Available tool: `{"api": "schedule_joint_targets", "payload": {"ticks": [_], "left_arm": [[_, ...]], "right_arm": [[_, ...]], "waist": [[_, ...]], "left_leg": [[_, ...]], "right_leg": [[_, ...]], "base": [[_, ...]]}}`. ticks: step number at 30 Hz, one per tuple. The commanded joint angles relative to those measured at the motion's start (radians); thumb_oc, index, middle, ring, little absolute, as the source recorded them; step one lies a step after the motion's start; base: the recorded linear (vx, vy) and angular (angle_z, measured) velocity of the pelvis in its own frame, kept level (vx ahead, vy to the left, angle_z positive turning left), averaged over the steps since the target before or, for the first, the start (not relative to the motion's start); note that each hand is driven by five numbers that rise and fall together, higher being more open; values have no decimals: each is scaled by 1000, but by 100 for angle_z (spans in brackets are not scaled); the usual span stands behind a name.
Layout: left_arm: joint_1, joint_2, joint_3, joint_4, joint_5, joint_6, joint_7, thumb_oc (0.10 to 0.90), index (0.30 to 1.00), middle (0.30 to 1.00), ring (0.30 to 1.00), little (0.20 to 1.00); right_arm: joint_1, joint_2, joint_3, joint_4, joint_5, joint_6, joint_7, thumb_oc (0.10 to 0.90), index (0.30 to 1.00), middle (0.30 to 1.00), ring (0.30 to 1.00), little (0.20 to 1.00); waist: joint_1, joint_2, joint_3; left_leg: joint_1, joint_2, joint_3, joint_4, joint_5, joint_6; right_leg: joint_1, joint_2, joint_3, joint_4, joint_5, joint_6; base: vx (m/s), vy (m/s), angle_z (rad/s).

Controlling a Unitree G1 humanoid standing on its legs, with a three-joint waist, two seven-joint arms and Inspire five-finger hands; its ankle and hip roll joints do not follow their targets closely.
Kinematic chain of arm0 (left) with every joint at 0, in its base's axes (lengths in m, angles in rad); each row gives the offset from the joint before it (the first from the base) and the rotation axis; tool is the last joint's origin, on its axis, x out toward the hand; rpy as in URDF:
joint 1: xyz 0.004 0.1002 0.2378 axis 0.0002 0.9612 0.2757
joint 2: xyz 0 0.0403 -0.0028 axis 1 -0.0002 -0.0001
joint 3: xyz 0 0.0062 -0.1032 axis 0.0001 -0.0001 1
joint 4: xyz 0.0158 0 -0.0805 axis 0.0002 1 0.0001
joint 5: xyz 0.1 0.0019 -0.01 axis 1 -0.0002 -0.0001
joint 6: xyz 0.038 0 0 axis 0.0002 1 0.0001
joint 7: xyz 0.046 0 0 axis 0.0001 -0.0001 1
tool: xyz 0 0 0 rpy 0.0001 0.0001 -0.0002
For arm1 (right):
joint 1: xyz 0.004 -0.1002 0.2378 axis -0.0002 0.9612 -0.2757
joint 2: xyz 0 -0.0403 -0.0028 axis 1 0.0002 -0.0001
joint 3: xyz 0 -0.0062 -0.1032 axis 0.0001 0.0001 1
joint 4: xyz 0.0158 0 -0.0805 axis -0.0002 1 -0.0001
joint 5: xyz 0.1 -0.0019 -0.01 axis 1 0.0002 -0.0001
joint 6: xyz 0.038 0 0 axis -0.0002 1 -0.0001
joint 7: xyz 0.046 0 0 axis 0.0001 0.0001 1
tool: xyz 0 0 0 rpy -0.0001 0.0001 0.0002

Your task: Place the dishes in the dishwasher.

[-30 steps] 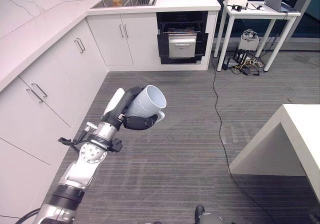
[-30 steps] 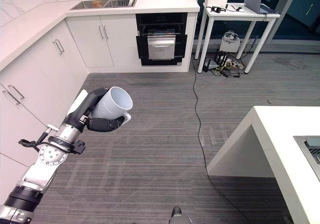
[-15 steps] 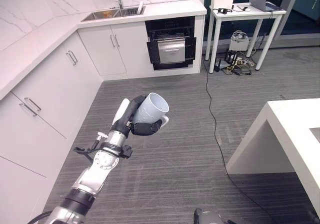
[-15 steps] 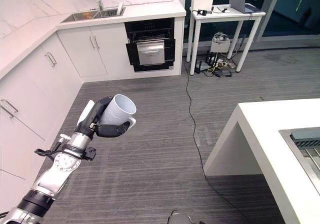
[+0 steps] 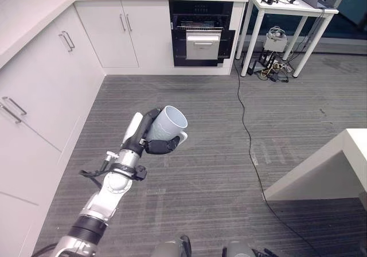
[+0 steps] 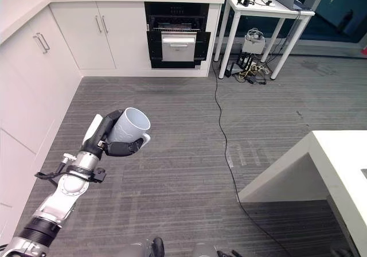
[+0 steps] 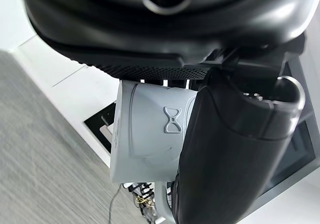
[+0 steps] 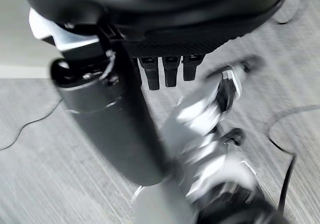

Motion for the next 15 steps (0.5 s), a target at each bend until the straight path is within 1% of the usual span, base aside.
{"api": "schedule_joint_targets", "payload": {"ticks": [1, 2, 3, 4, 5, 6, 7, 8, 10, 11, 12, 13, 14, 15], "left_arm": [[-124, -6, 17, -132, 26, -72, 55, 400, 300, 300, 300, 300], [-129, -10, 14, -140, 31, -59, 53, 400, 300, 300, 300, 300], [-133, -13, 7, -138, 39, -56, 60, 400, 300, 300, 300, 300], [-135, -7, 3, -130, 36, -65, 64, 400, 300, 300, 300, 300], [-136, -4, 1, -120, 35, -76, 64, 400, 300, 300, 300, 300], [-138, -3, 3, -117, 28, -79, 52, 400, 300, 300, 300, 300], [-138, -3, 3, -117, 28, -79, 52, 400, 300, 300, 300, 300], [-140, -5, -6, -113, 21, -80, 47, 400, 300, 300, 300, 300], [-136, -14, -16, -117, 27, -76, 52, 400, 300, 300, 300, 300], [-131, -23, -18, -124, 32, -69, 56, 400, 300, 300, 300, 300], [-129, -31, -19, -130, 36, -65, 56, 400, 300, 300, 300, 300], [-126, -39, -18, -147, 39, -56, 54, 400, 300, 300, 300, 300], [-125, -41, -15, -155, 36, -51, 51, 400, 300, 300, 300, 300], [-126, -37, -1, -177, 12, -34, 26, 400, 300, 300, 300, 300]], "right_arm": [[-55, 1, 62, -41, -13, -29, 10, 800, 900, 900, 900, 900], [-57, 2, 61, -53, -6, -23, 5, 800, 900, 900, 900, 900], [-63, 2, 57, -42, -4, -28, 14, 800, 900, 900, 900, 900], [-69, 5, 52, -32, -10, -33, 18, 800, 900, 900, 900, 900], [-73, 8, 51, -23, -10, -35, 22, 800, 900, 900, 900, 900], [-76, 4, 51, -16, 3, -29, 21, 800, 900, 900, 900, 900], [-76, 4, 51, -16, 3, -29, 21, 800, 900, 900, 900, 900], [-81, 2, 48, -7, 14, -20, 16, 800, 900, 900, 900, 900], [-85, -2, 51, -3, 26, -9, 5, 800, 900, 900, 900, 900], [-88, -6, 55, -2, 23, -2, 2, 800, 900, 900, 900, 900], [-88, -9, 60, 0, 22, -4, 0, 800, 900, 900, 900, 900], [-88, -19, 71, 4, 24, -14, 0, 800, 900, 900, 900, 900], [-89, -24, 75, 6, 26, -18, -1, 800, 900, 900, 900, 900], [-91, -37, 74, 18, 38, -35, 0, 800, 900, 900, 900, 900]], "waist": [[-43, 52, -24], [-54, 45, -24], [-71, 24, -16], [-76, 17, -16], [-79, 16, -17], [-79, 18, -23], [-79, 18, -23], [-80, 20, -35], [-82, 23, -46], [-82, 21, -52], [-77, 16, -57], [-69, 12, -55], [-65, 11, -54], [-48, 3, -44]], "left_leg": [[40, 13, -75, -56, -72, -38], [59, 7, -83, -56, -90, -41], [100, -13, -100, -56, -131, -44], [115, -19, -105, -56, -149, -42], [125, -19, -107, -56, -160, -42], [131, -15, -110, -56, -161, -47], [131, -15, -110, -56, -161, -47], [146, -7, -114, -56, -156, -58], [181, 8, -110, -56, -148, -72], [215, 18, -98, -56, -129, -84], [248, 25, -86, -56, -68, -105], [239, 32, -88, 38, 11, -138], [219, 32, -93, 100, 38, -148], [90, 33, -99, 308, 91, -160]], "right_leg": [[104, 114, -69, -442, 152, -35], [87, 91, -76, -588, 166, -37], [21, 34, -46, -661, 219, 4], [-9, 18, -16, -661, 243, 22], [-19, 18, 2, -661, 249, 27], [-3, 29, 9, -661, 232, 16], [-3, 29, 9, -661, 232, 16], [11, 41, 13, -661, 222, 5], [32, 51, 12, -661, 205, -13], [46, 51, 6, -661, 189, -26], [60, 48, 1, -661, 173, -39], [85, 52, -1, -661, 150, -61], [96, 55, -1, -661, 143, -71], [138, 58, -5, -661, 121, -102]], "base": [[391, -119, 24], [475, -215, 65], [497, -241, 63], [466, -233, 92], [342, -174, 87], [229, -118, 71], [264, -146, 29], [237, -120, 13], [359, -155, 32], [373, -158, 46], [392, -196, 38], [319, -175, 15], [359, -229, 2], [348, -184, 22]]}}
